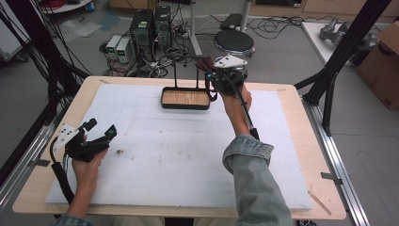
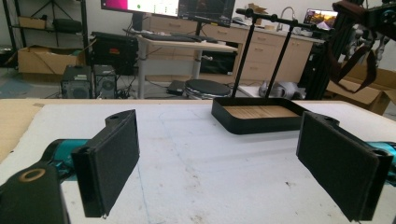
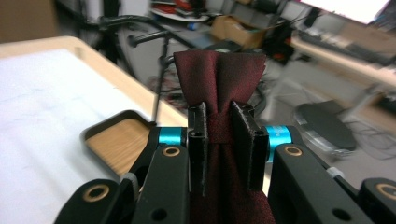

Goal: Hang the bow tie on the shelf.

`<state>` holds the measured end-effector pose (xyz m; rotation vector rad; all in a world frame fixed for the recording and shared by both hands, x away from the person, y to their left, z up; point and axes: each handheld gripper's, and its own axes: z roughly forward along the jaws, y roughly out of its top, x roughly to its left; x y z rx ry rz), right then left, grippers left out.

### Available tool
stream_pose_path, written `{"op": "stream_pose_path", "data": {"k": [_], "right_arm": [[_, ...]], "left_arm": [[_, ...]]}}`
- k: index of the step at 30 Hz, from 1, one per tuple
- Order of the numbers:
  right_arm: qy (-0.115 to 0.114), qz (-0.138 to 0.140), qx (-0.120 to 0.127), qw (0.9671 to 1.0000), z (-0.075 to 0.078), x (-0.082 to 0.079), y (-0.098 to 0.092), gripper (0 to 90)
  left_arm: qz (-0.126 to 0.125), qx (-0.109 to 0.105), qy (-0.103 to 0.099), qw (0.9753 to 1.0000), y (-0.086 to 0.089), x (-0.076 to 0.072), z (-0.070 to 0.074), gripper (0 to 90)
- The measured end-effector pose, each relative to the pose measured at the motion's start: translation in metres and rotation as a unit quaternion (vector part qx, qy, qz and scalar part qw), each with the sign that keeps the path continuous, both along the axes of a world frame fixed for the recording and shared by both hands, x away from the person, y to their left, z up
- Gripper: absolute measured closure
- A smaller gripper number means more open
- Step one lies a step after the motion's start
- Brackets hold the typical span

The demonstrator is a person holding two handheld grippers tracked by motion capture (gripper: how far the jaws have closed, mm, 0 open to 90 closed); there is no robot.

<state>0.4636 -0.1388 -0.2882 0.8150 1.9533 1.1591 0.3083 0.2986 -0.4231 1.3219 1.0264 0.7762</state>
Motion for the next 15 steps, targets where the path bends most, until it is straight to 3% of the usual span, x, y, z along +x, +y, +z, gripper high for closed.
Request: {"op": "stream_pose_path", "data": {"k": [1, 6, 12, 15], "right_arm": [[0.004, 0.008, 0.012, 0.9999, 0.002, 0.001, 0.0, 76.5], [0.01, 0.008, 0.016, 0.9998, -0.003, 0.007, 0.0, 76.5], [0.009, 0.003, 0.062, 0.998, -0.004, 0.021, -0.012, 76.5], [0.024, 0.004, 0.07, 0.9973, -0.004, 0.028, -0.011, 76.5]], "left_arm": [[-0.001, -0.001, 0.002, 1.0, 0.0, 0.0, 0.0, 13.5], [-0.003, -0.004, 0.0, 1.0, 0.001, 0.0, 0.0, 13.5], [-0.006, -0.001, 0.001, 1.0, -0.001, 0.002, -0.001, 13.5], [-0.007, 0.0, -0.001, 1.0, -0.002, 0.002, -0.001, 13.6]]}}
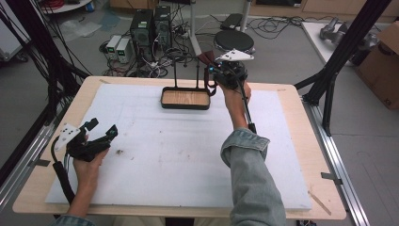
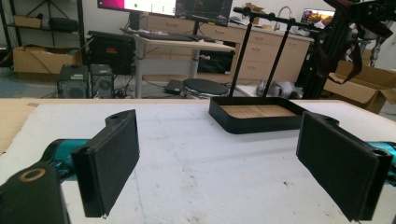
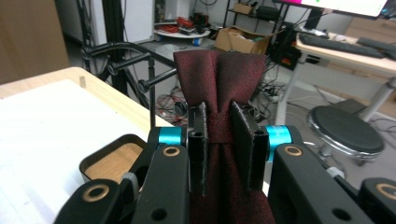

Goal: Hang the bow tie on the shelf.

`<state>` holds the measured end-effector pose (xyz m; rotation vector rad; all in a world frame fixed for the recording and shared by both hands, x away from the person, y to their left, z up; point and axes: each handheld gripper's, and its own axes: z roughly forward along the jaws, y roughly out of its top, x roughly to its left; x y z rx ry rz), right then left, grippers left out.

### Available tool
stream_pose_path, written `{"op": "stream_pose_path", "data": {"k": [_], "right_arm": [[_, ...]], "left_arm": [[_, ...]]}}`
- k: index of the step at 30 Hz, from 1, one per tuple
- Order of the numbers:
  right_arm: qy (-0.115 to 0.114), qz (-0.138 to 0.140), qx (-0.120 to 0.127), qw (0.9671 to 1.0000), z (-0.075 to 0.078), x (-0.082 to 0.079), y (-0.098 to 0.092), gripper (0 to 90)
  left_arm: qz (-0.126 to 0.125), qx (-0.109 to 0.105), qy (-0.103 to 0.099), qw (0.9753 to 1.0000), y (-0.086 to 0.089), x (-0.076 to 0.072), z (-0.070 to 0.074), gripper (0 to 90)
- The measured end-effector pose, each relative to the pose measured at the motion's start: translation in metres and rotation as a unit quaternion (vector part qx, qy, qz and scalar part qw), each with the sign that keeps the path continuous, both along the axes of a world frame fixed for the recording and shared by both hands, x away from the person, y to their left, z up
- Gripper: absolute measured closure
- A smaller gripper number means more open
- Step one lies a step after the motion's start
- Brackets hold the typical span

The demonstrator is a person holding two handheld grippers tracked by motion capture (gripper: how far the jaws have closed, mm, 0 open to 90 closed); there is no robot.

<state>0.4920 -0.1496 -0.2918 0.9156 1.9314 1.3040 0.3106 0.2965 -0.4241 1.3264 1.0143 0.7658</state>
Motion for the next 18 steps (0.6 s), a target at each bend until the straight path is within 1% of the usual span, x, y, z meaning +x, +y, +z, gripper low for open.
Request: {"op": "stream_pose_path", "data": {"k": [2, 3, 7, 8, 11, 12, 14, 18], "right_arm": [[-0.011, -0.003, -0.011, 0.9999, 0.001, 0.003, 0.004, 76.5], [-0.011, -0.003, -0.01, 0.9999, 0.001, 0.005, 0.005, 76.5], [-0.004, -0.017, -0.011, 0.9998, -0.003, 0.009, 0.003, 76.5], [-0.001, -0.024, -0.008, 0.9997, -0.003, 0.01, 0.0, 76.6], [0.0, -0.029, -0.004, 0.9996, -0.004, 0.011, -0.003, 76.5], [0.001, -0.039, -0.008, 0.9992, -0.004, 0.012, -0.005, 76.5], [0.006, -0.045, -0.011, 0.9989, -0.005, 0.013, -0.007, 76.5], [0.013, -0.049, -0.015, 0.9986, -0.008, 0.015, -0.009, 76.5]], "left_arm": [[0.0, 0.0, 0.0, 1.0, 0.0, 0.0, 0.0, 13.7], [-0.001, 0.0, 0.0, 1.0, 0.0, 0.0, 0.0, 13.7], [-0.001, -0.001, 0.002, 1.0, 0.001, 0.0, 0.0, 13.7], [-0.002, -0.001, 0.002, 1.0, 0.001, 0.0, 0.0, 13.7], [-0.002, 0.0, 0.0, 1.0, 0.0, 0.0, 0.0, 13.7], [-0.002, 0.0, 0.001, 1.0, 0.0, 0.0, 0.0, 13.7], [-0.002, 0.0, 0.001, 1.0, 0.0, 0.0, 0.0, 13.7], [-0.002, -0.001, 0.001, 1.0, 0.0, 0.0, 0.0, 13.7]]}}
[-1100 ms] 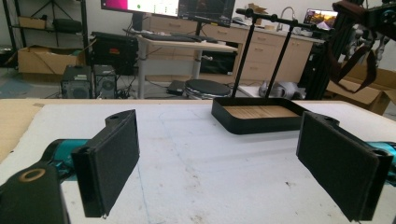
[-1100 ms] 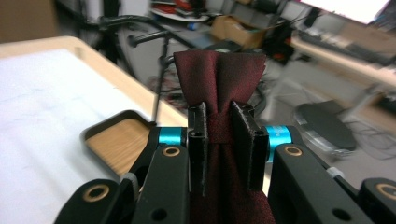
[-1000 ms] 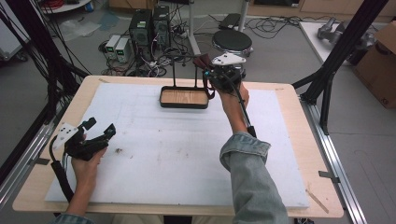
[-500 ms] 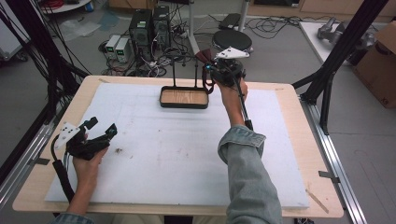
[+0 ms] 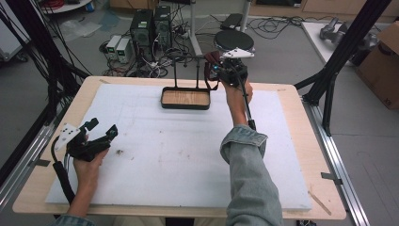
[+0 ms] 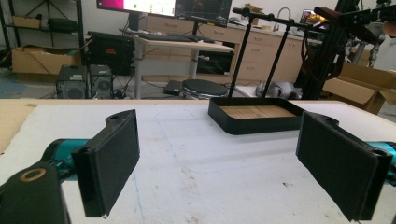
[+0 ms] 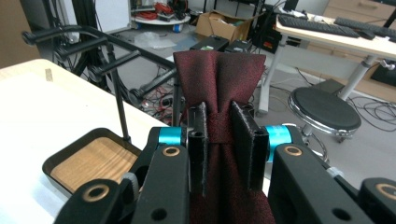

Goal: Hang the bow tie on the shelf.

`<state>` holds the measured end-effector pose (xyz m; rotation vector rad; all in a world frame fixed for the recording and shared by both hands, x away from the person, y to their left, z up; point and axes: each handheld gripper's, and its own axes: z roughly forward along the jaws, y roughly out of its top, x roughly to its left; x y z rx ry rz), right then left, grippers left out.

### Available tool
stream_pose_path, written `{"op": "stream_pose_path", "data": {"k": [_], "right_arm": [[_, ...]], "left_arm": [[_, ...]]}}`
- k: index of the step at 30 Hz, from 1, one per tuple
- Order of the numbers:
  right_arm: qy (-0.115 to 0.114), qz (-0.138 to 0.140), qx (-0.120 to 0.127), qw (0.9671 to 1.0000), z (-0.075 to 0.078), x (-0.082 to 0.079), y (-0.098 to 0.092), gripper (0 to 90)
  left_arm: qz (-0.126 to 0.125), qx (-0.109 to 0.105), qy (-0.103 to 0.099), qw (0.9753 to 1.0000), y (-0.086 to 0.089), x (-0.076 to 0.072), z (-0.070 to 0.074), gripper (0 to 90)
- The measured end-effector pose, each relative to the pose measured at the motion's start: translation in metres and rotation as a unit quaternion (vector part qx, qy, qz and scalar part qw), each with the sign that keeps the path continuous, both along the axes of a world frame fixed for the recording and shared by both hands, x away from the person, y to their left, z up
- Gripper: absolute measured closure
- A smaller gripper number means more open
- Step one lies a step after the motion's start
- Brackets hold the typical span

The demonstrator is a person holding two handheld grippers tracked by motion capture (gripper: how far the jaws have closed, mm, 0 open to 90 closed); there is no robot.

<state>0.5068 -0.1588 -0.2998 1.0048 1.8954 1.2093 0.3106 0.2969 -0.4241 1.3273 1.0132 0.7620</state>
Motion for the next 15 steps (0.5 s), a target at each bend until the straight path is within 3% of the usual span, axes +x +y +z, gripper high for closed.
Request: {"op": "stream_pose_path", "data": {"k": [15], "right_arm": [[0.018, -0.013, -0.002, 0.9998, -0.013, 0.006, -0.004, 76.0]], "left_arm": [[-0.001, -0.001, 0.001, 1.0, 0.0, 0.0, 0.0, 13.7]]}}
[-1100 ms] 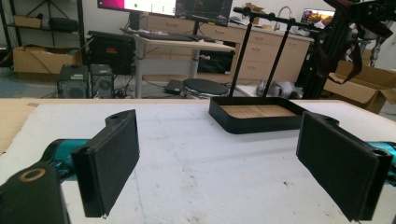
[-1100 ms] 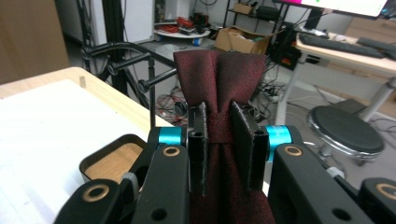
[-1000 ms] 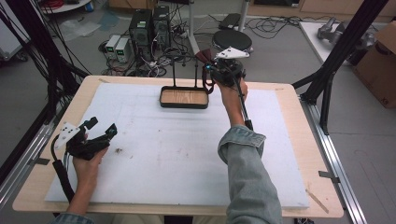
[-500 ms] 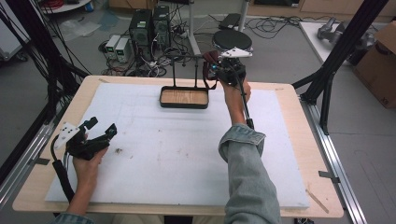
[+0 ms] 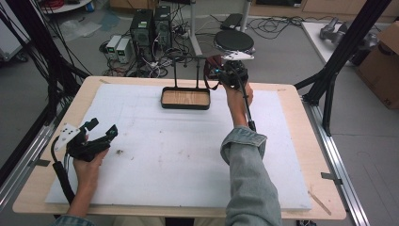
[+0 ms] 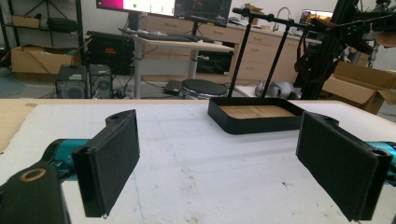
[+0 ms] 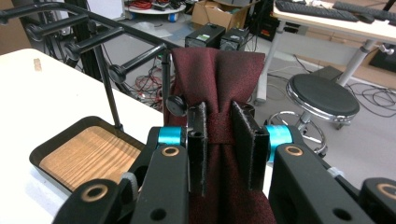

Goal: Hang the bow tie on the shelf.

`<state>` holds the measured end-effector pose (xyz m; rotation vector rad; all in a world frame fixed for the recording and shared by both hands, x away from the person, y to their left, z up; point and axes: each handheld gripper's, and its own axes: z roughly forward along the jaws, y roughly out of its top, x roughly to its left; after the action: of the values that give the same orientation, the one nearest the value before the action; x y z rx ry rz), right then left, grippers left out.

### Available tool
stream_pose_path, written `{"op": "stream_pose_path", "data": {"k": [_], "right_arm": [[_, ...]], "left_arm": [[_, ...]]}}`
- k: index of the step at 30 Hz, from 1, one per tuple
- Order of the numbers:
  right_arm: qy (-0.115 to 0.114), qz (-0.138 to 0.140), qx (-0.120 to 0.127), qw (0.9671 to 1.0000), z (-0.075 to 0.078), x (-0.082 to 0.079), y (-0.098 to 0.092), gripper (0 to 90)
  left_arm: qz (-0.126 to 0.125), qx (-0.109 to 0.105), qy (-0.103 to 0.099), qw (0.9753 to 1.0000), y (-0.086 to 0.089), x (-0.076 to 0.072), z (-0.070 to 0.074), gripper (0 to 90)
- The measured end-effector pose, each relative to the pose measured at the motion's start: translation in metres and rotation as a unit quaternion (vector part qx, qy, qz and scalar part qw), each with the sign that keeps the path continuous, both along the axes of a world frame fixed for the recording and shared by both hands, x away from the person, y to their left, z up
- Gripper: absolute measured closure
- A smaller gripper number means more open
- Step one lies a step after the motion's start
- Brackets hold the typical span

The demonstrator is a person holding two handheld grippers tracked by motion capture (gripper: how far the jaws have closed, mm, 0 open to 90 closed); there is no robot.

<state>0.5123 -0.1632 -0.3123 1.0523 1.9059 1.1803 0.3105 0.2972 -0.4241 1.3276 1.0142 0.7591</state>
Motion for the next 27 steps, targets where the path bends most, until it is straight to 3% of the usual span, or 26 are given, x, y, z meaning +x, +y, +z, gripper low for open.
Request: {"op": "stream_pose_path", "data": {"k": [16, 20, 27], "right_arm": [[0.034, -0.015, 0.011, 0.9992, -0.009, 0.005, -0.005, 74.5], [0.035, -0.024, -0.007, 0.9991, -0.011, 0.004, -0.002, 73.5], [0.045, -0.026, -0.003, 0.9986, -0.015, 0.006, -0.001, 72.8]], "left_arm": [[0.0, -0.002, 0.0, 1.0, 0.0, 0.0, 0.0, 13.7], [-0.001, 0.0, 0.0, 1.0, 0.0, 0.0, 0.0, 13.7], [-0.002, 0.0, 0.0, 1.0, 0.0, 0.0, 0.0, 13.7]]}}
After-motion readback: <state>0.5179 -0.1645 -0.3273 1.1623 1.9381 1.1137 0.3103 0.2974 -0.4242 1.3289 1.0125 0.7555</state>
